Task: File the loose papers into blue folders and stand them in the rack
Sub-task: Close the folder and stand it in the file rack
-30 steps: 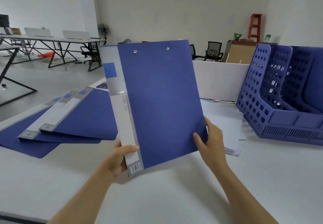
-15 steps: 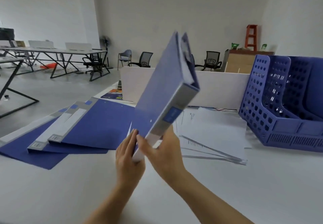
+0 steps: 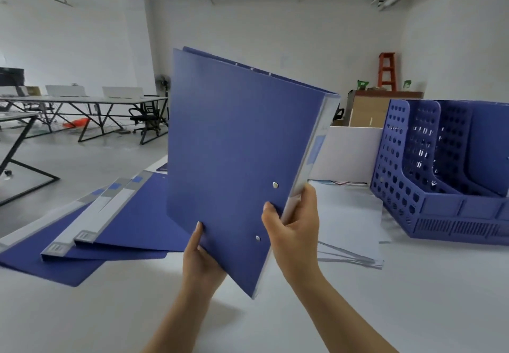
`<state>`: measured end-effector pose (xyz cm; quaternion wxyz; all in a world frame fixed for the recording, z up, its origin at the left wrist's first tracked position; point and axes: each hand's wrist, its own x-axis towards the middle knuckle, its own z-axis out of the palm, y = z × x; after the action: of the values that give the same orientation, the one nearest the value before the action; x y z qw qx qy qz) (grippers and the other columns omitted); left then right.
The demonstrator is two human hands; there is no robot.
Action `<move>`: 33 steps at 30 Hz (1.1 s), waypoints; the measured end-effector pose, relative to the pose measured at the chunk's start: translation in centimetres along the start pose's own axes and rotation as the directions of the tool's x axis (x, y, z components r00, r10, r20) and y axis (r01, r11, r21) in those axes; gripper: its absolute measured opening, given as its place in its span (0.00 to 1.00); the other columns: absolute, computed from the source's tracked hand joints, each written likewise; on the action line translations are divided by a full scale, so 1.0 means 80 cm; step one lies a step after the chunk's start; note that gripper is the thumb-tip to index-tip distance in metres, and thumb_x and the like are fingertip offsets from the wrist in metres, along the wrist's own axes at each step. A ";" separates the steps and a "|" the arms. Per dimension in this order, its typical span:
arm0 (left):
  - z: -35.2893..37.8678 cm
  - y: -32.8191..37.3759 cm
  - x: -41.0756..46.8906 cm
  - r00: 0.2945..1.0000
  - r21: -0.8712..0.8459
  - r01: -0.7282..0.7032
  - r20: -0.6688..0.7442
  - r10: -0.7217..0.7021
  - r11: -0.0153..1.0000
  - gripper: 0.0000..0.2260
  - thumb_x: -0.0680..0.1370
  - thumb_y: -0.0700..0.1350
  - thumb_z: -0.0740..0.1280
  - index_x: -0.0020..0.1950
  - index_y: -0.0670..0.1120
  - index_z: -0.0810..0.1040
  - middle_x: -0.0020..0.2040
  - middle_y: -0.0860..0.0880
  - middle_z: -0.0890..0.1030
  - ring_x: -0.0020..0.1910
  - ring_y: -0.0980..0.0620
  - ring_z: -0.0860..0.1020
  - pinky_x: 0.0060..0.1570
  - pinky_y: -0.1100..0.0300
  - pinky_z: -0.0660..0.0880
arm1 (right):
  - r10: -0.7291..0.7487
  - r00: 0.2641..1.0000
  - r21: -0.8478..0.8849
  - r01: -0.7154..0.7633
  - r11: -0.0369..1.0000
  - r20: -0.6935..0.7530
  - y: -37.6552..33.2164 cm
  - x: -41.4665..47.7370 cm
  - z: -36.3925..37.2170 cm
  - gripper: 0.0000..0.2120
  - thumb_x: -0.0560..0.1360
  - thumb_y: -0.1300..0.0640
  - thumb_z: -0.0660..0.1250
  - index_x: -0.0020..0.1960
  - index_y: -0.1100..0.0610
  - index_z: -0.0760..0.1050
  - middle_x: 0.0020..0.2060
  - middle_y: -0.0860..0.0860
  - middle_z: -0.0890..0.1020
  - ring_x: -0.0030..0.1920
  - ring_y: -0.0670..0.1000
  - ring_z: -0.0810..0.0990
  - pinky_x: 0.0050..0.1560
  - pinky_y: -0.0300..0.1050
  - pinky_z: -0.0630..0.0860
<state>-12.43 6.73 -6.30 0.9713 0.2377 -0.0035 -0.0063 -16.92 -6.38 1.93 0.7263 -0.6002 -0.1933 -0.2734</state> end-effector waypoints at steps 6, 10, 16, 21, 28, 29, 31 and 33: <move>0.048 -0.047 0.021 1.000 -0.003 0.005 0.013 -0.005 1.000 0.16 0.77 0.53 0.59 0.58 0.45 0.76 0.45 0.46 0.86 0.41 0.47 0.85 0.35 0.53 0.81 | 0.153 0.986 -0.204 -0.138 0.969 0.059 0.042 -0.007 -0.047 0.18 0.64 0.54 0.70 0.49 0.45 0.66 0.47 0.40 0.77 0.46 0.36 0.78 0.43 0.31 0.77; 0.099 -0.105 0.041 0.987 0.102 0.109 0.106 -0.120 0.989 0.22 0.73 0.55 0.61 0.64 0.45 0.72 0.51 0.45 0.84 0.46 0.46 0.83 0.40 0.52 0.81 | 0.079 0.992 -0.291 -0.105 0.951 -0.099 0.048 0.006 -0.112 0.14 0.71 0.60 0.70 0.45 0.47 0.65 0.42 0.43 0.76 0.40 0.34 0.76 0.38 0.27 0.74; 0.133 -0.186 0.067 0.980 0.865 0.094 0.006 -0.198 0.493 0.23 0.81 0.50 0.56 0.74 0.44 0.58 0.67 0.43 0.68 0.64 0.44 0.68 0.62 0.51 0.64 | -0.267 0.895 -0.512 0.050 0.858 -0.359 0.028 0.037 -0.212 0.21 0.72 0.67 0.68 0.35 0.50 0.58 0.27 0.48 0.60 0.25 0.38 0.65 0.27 0.26 0.64; 0.082 -0.223 0.091 0.977 0.739 -0.211 0.169 -0.127 -0.640 0.29 0.80 0.56 0.52 0.76 0.48 0.45 0.78 0.49 0.48 0.77 0.48 0.45 0.74 0.52 0.48 | -0.367 0.794 -0.623 -0.020 0.782 -0.485 0.014 0.064 -0.301 0.08 0.70 0.59 0.64 0.45 0.55 0.64 0.31 0.49 0.66 0.31 0.40 0.71 0.30 0.29 0.66; 0.061 -0.235 0.098 0.968 0.582 -0.249 0.133 -0.211 -0.774 0.26 0.80 0.59 0.47 0.76 0.52 0.51 0.78 0.49 0.49 0.77 0.48 0.46 0.74 0.48 0.45 | -0.397 0.742 -0.721 -0.165 0.673 -0.541 -0.002 0.095 -0.396 0.17 0.74 0.62 0.64 0.57 0.71 0.65 0.43 0.57 0.71 0.40 0.56 0.70 0.40 0.56 0.71; 0.061 -0.234 0.097 0.968 0.577 -0.251 0.139 -0.209 -0.778 0.26 0.80 0.59 0.47 0.76 0.52 0.51 0.78 0.49 0.49 0.77 0.48 0.46 0.74 0.48 0.45 | -0.389 0.735 -0.721 -0.193 0.665 -0.555 -0.001 0.099 -0.404 0.15 0.76 0.64 0.63 0.58 0.70 0.64 0.45 0.60 0.73 0.41 0.56 0.70 0.43 0.59 0.73; 0.060 -0.234 0.097 0.967 0.578 -0.253 0.141 -0.210 -0.776 0.26 0.80 0.59 0.47 0.76 0.52 0.51 0.78 0.49 0.49 0.77 0.48 0.46 0.74 0.48 0.45 | -0.370 0.721 -0.713 -0.242 0.658 -0.586 0.002 0.107 -0.418 0.15 0.77 0.65 0.62 0.60 0.69 0.64 0.52 0.65 0.75 0.43 0.56 0.70 0.45 0.59 0.73; 0.060 -0.234 0.097 0.968 0.584 -0.250 0.130 -0.215 -0.772 0.26 0.80 0.59 0.47 0.76 0.52 0.50 0.78 0.49 0.48 0.77 0.48 0.46 0.74 0.48 0.45 | -0.354 0.716 -0.712 -0.279 0.645 -0.601 0.006 0.115 -0.429 0.16 0.77 0.64 0.61 0.61 0.69 0.63 0.55 0.66 0.75 0.44 0.56 0.70 0.47 0.59 0.73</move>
<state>-4.93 -12.20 -10.62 0.0809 0.9877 -0.1335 -0.0012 -11.09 -41.39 0.17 0.4134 -0.6937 0.2148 -0.5493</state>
